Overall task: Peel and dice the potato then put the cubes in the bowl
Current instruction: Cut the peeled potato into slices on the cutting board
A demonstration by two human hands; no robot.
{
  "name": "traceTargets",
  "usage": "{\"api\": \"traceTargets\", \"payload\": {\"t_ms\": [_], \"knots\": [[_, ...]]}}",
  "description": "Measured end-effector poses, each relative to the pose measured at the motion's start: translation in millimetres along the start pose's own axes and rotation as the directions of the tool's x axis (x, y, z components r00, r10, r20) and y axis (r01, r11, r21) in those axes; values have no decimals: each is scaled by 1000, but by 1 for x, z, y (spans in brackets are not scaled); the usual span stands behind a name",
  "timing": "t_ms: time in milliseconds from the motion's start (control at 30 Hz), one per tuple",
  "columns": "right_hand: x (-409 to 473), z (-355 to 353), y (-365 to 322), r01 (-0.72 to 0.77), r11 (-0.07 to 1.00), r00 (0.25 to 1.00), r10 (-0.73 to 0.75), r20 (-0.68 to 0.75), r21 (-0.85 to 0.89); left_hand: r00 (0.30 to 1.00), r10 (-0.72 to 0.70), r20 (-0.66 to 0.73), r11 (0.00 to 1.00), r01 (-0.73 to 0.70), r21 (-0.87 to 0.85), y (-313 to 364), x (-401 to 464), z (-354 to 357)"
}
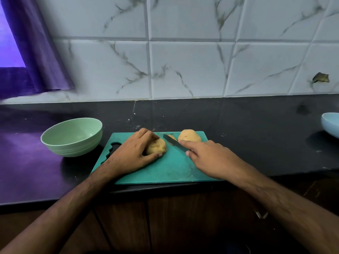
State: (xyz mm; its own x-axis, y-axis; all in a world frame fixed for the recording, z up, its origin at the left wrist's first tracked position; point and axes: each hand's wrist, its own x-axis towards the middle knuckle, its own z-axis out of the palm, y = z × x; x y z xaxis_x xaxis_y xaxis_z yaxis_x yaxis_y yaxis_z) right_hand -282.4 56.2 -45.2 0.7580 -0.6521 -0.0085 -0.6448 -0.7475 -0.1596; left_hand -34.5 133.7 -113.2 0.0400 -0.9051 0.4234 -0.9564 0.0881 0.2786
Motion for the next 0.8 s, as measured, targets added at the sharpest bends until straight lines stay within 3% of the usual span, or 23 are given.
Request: {"api": "traceTargets", "payload": {"t_ms": [133, 533, 800], "knots": [[9, -6, -9, 53, 995, 998, -50, -33, 84, 1000, -17, 21, 998, 18, -56, 1, -1, -2], [16, 0, -23, 84, 992, 996, -87, -31, -90, 999, -21, -26, 999, 19, -50, -2, 0, -2], [43, 0, -34, 108, 992, 994, -107, 27, -64, 999, -18, -35, 994, 14, -112, -6, 3, -1]]}}
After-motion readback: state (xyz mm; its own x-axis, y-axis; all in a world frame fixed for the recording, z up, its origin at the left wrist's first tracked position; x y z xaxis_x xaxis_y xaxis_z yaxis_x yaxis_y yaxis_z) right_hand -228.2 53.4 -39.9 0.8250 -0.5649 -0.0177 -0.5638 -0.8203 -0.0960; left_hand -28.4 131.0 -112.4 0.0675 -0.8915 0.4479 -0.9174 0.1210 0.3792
